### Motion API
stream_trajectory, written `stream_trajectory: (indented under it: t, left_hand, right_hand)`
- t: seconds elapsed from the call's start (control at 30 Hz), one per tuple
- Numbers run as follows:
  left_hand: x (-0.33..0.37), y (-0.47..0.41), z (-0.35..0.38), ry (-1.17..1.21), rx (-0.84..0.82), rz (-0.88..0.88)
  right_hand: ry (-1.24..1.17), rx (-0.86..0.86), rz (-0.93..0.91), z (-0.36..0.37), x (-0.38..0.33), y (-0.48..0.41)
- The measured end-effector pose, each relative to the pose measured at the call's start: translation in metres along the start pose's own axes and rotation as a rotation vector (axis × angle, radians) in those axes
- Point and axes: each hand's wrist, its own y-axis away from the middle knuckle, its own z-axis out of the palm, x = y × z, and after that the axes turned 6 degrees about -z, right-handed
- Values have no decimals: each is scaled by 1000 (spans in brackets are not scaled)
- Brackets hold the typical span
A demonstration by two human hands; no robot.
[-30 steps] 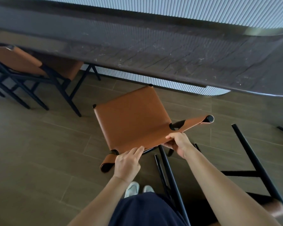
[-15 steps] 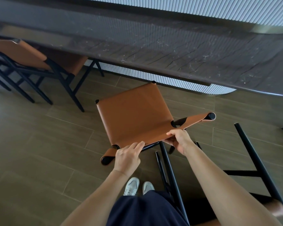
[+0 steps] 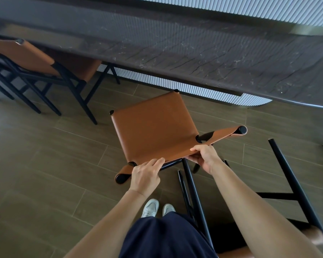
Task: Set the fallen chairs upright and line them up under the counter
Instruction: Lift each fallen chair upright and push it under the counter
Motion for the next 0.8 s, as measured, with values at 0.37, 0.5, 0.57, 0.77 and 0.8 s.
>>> stream_trajectory:
  t: [0.37,0.5,0.57,0.77,0.8]
  left_hand:
    - [31,64,15,894,-412,-735]
    - [17,23,19,1662,-290,-1361]
    - [8,0,15,1940,-104,-1443]
    - [9,-17,17,1907,98,-1594]
    - [8,-18,17,1882,99,-1591]
  right_hand:
    - [66,76,107,-11,-7,-5]
    - [-92,157,54,-20,-22,-11]
    - [-180,165,48,-20,-29,-14]
    - [-167,166,71,-15,-44,-26]
    - [-172,159,65,-14,-46,-27]
